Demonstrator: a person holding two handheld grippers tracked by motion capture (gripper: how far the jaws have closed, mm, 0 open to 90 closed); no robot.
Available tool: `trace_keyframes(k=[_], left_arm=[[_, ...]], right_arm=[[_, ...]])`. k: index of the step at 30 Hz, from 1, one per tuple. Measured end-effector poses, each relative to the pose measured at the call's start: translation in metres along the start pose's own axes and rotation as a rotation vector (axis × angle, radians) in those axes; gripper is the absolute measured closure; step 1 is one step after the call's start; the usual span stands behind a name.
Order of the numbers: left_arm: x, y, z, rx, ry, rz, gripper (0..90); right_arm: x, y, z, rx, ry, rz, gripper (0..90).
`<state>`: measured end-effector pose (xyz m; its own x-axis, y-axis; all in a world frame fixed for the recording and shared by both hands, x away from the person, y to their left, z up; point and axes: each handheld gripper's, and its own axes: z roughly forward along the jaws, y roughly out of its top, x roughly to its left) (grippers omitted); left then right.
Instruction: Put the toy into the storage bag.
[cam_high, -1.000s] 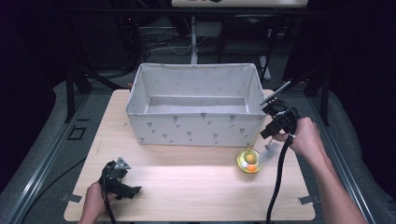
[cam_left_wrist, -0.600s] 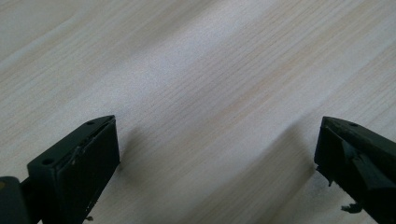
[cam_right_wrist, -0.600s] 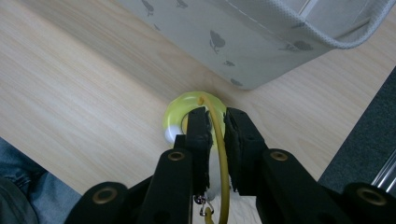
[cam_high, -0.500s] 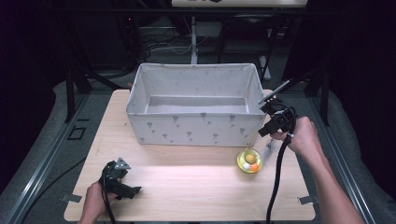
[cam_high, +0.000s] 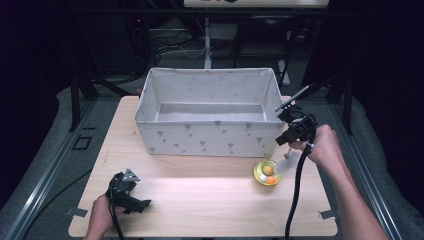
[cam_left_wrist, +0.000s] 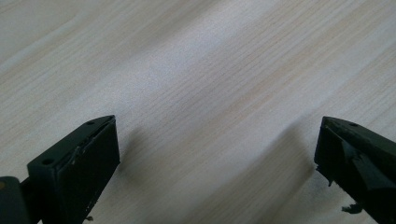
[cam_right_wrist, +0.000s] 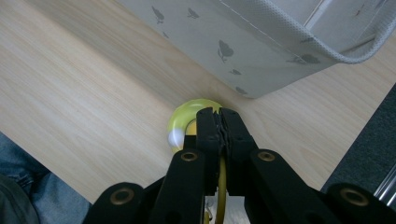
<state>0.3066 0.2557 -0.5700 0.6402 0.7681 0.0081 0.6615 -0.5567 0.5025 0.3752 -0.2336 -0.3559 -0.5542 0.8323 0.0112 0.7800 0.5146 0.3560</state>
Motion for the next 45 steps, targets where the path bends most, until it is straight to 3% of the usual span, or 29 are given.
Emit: trace_keyframes(k=[13, 33, 45], left_arm=[[0.000, 0.000, 0.000, -0.002, 0.001, -0.004, 0.3], [0.000, 0.000, 0.000, 0.004, 0.005, 0.000, 0.2], [-0.001, 0.000, 0.000, 0.001, 0.005, -0.003, 0.3]], right_arm=[[0.005, 0.002, -0.010, -0.014, 0.016, -0.037, 88.1], [0.025, 0.013, -0.038, -0.047, 0.022, -0.115, 88.1], [0.029, 0.019, -0.050, -0.064, 0.027, -0.126, 88.0]])
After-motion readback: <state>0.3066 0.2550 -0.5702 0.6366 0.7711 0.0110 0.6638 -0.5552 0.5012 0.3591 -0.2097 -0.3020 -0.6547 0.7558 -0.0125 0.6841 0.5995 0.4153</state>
